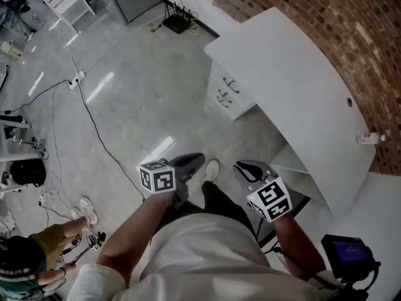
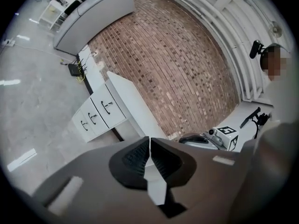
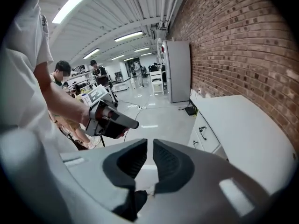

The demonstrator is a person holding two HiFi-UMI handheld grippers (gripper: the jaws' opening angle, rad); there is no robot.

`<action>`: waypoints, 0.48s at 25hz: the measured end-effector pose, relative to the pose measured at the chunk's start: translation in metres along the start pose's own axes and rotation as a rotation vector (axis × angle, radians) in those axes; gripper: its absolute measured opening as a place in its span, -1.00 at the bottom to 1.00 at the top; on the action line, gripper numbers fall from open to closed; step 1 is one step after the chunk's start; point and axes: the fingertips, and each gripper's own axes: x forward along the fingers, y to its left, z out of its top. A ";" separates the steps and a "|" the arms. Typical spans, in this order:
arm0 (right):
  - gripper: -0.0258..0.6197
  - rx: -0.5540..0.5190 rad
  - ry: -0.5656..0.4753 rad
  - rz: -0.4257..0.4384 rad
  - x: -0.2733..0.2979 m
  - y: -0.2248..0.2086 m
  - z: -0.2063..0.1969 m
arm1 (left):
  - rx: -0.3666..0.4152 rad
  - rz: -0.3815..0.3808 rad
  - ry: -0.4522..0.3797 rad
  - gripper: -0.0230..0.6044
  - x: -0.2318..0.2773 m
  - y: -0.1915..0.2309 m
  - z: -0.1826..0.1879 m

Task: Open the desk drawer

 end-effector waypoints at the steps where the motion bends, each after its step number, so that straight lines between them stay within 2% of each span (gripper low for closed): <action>1: -0.81 -0.010 0.016 0.013 0.006 -0.018 0.000 | -0.019 0.012 -0.016 -0.87 0.017 0.011 0.007; 6: -0.81 -0.008 0.089 0.043 0.044 -0.068 -0.010 | -0.154 0.008 -0.057 -0.82 0.080 0.075 0.018; 10: -0.81 0.020 0.151 0.051 0.087 -0.094 -0.023 | -0.217 0.043 -0.063 -0.76 0.122 0.154 0.021; 12: -0.81 0.034 0.189 0.059 0.106 -0.102 -0.033 | -0.291 0.016 -0.065 -0.74 0.146 0.186 0.014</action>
